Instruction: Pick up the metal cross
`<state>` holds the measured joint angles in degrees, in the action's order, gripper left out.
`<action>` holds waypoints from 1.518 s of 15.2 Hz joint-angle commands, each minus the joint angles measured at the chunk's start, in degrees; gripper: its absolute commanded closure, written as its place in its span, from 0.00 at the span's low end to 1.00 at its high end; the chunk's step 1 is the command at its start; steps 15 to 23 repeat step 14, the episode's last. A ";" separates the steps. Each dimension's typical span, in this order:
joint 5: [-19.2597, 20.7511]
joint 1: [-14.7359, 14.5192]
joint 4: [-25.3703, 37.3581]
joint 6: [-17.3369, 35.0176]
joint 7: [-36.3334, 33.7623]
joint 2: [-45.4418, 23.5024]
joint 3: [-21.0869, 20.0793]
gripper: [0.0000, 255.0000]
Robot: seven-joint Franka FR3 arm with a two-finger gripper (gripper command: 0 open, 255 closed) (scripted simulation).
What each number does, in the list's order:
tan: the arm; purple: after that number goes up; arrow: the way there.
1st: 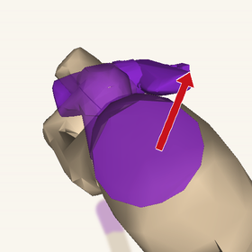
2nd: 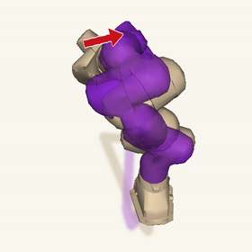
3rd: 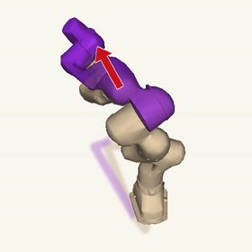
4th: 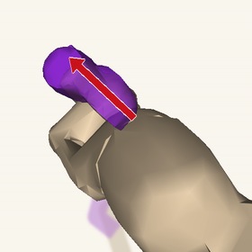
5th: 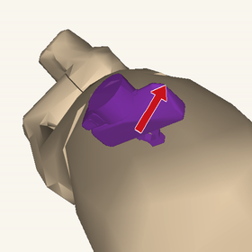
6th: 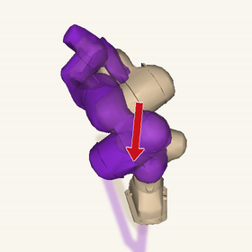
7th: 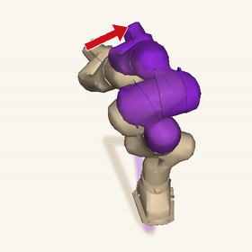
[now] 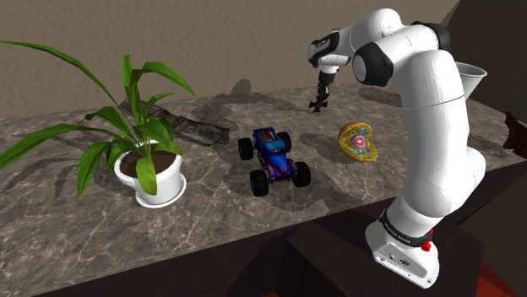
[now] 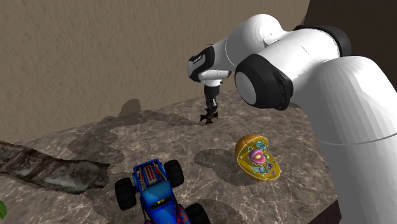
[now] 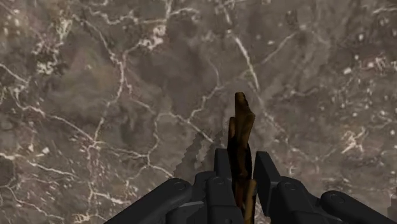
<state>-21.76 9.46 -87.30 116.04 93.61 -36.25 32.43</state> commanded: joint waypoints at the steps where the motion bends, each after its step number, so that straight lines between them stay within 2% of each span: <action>1: 0.41 -0.11 0.57 -1.16 -0.28 0.66 0.28 1.00; 12: 2.28 -0.25 4.87 -7.88 -1.58 3.50 1.46 1.00; 23: 2.30 -0.25 4.94 -7.97 -1.60 3.54 1.47 1.00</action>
